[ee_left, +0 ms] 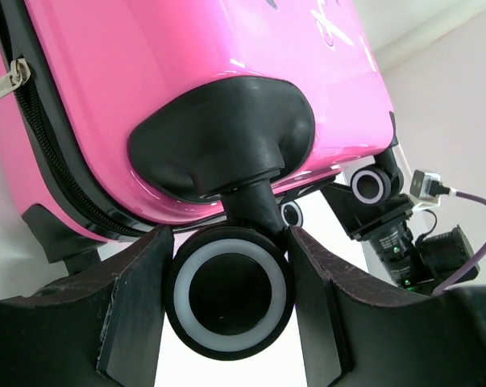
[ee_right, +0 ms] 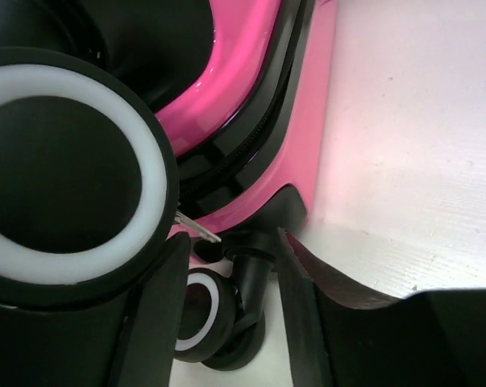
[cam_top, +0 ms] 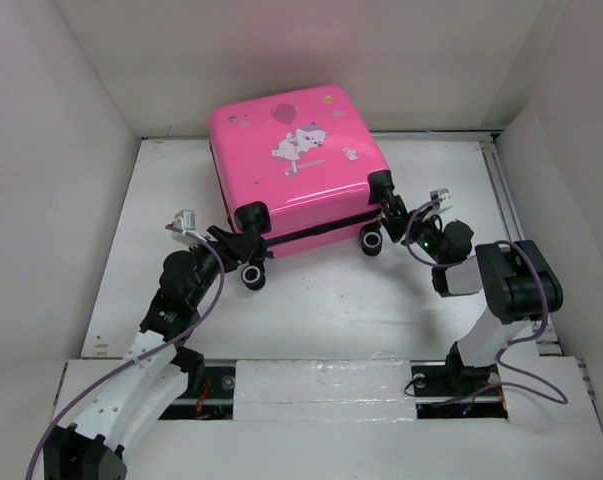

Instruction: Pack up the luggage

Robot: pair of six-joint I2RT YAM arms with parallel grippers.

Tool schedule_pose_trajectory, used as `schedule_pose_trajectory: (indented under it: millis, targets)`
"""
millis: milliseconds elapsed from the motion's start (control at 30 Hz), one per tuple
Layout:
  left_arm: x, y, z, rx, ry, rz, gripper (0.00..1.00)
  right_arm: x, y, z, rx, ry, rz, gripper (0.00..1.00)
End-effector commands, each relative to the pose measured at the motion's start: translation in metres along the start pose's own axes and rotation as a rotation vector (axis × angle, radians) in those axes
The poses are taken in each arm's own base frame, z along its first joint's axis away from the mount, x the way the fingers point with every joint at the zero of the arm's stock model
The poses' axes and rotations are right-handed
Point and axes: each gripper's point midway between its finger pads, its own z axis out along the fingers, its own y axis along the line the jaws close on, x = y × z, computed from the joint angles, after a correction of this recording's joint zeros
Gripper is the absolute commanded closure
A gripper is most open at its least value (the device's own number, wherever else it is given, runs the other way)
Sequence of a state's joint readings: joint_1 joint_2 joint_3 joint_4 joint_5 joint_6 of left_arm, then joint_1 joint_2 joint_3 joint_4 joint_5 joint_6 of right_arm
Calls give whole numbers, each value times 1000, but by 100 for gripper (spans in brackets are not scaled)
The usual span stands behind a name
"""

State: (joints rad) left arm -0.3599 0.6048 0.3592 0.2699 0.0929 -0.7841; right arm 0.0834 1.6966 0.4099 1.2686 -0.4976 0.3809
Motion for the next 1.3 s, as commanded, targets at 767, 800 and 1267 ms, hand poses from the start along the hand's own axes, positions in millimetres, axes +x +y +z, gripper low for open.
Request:
schedule_pose_trajectory:
  millis: [767,800,1267]
  targets:
    - [-27,-59,-14,196,-46,17,100,-138,111,12,-343,-529,-248,100]
    - [-28,-61,-16,203,-52,17,100,-139,110,10,-331,-537,-256,100]
    - [-30,-69,-15,236,-53,-7,100,-95,99,-12,-158,-489,-149,63]
